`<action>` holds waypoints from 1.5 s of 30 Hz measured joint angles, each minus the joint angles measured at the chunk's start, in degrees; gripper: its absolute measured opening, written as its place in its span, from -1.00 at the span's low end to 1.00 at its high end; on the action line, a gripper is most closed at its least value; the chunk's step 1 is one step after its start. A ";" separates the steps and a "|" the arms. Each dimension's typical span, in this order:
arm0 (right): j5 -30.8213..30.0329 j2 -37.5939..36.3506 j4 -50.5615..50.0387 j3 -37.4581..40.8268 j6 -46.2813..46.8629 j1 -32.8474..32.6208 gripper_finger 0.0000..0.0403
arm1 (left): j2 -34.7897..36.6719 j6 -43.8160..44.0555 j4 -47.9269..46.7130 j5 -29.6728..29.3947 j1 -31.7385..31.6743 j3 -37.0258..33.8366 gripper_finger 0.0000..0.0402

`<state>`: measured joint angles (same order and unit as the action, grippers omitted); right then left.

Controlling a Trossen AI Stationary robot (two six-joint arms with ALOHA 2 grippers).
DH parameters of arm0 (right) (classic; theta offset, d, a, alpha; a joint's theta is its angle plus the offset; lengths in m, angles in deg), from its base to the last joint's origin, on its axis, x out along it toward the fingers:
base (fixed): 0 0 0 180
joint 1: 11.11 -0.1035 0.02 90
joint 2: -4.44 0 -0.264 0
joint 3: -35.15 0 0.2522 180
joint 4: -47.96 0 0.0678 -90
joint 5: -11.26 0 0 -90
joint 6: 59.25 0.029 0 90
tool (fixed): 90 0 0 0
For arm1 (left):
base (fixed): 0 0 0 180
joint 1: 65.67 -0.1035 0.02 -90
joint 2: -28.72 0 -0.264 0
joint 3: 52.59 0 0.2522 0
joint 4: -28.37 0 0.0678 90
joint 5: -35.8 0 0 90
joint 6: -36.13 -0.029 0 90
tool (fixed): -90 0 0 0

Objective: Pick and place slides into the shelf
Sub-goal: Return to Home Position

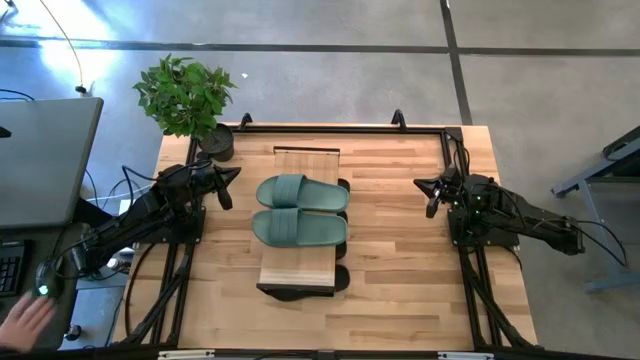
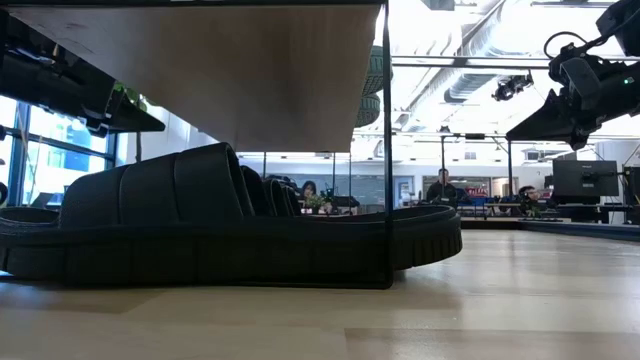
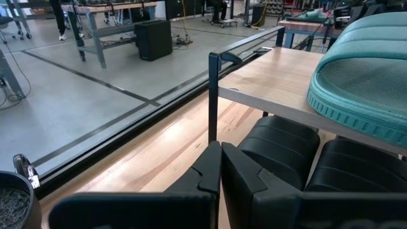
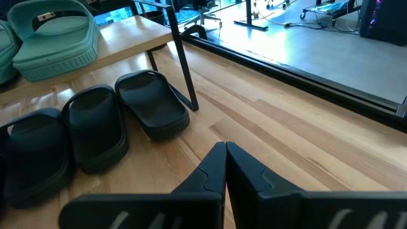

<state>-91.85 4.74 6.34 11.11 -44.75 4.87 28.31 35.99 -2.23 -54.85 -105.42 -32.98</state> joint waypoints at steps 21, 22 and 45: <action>-0.01 0.01 0.00 0.00 0.01 -0.01 -1.00 | 0.00 -0.01 0.00 0.00 0.00 0.00 -0.99; 0.00 0.01 0.00 0.01 0.00 -0.01 -1.00 | -0.01 0.00 0.00 -0.01 0.00 0.00 -0.99; -0.01 0.01 0.00 0.00 0.01 0.00 -1.00 | 0.00 -0.02 -0.02 -0.01 0.00 0.00 -0.99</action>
<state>-91.87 4.76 6.34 11.11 -44.74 4.86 28.31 35.96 -2.25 -54.87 -105.42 -32.98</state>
